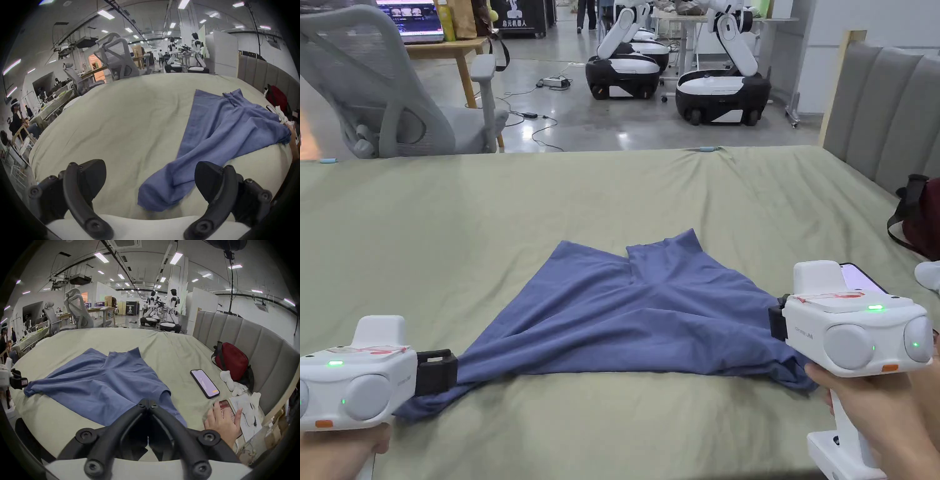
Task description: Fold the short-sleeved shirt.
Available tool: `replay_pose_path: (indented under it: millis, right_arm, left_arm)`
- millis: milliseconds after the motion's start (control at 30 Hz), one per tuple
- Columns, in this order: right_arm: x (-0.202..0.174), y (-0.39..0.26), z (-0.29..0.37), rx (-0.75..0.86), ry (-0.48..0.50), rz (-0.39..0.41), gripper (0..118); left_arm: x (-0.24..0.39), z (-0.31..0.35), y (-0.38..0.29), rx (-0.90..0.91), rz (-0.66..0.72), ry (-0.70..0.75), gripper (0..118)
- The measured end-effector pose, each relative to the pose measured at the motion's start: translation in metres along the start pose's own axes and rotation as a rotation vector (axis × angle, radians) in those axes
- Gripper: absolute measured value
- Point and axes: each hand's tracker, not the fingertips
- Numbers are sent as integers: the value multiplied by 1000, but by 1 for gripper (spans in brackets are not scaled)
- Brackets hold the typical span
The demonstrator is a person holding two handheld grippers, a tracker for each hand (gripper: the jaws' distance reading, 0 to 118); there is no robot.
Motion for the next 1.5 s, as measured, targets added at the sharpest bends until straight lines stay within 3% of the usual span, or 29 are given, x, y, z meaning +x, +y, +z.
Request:
replay_pose_path:
  millis: [200,400,433,467,700,867,900,967,1000,1100,1233,1333,1500]
  right_arm:
    - [-5,0,5,6,16,-4,0]
    - [-13,-1,6,-4,26,18,0]
    - [-13,-1,7,-5,29,17,0]
    - [-14,-2,9,-7,32,17,0]
    - [-10,4,10,4,41,32,0]
    - [4,49,-32,-6,77,57,3]
    - [10,60,-44,-8,111,21,16]
    - [19,87,-71,-72,146,1,95]
    - [21,99,-89,-102,167,11,118]
    - [32,132,-133,-131,181,25,102]
    - [38,146,-200,-281,172,75,99]
    - [34,135,-239,-392,165,152,86]
    - [26,113,-264,-449,140,197,84]
  left_arm:
    - [1,-20,-8,-112,-24,-18,103]
    - [4,-24,-15,-146,68,-98,42]
    - [5,-21,-14,-135,61,-104,7]
    - [5,-16,-13,-117,54,-117,2]
    - [6,8,15,-43,76,-102,2]
    - [16,1,51,-11,47,-99,2]
    - [19,-2,58,-7,42,-99,2]
    - [21,-4,67,6,65,-147,2]
    - [21,-3,71,10,87,-180,2]
    - [24,-3,76,17,94,-180,2]
    - [22,-7,74,23,93,-178,2]
    - [19,-14,71,20,102,-174,2]
    - [16,-27,72,10,93,-152,2]
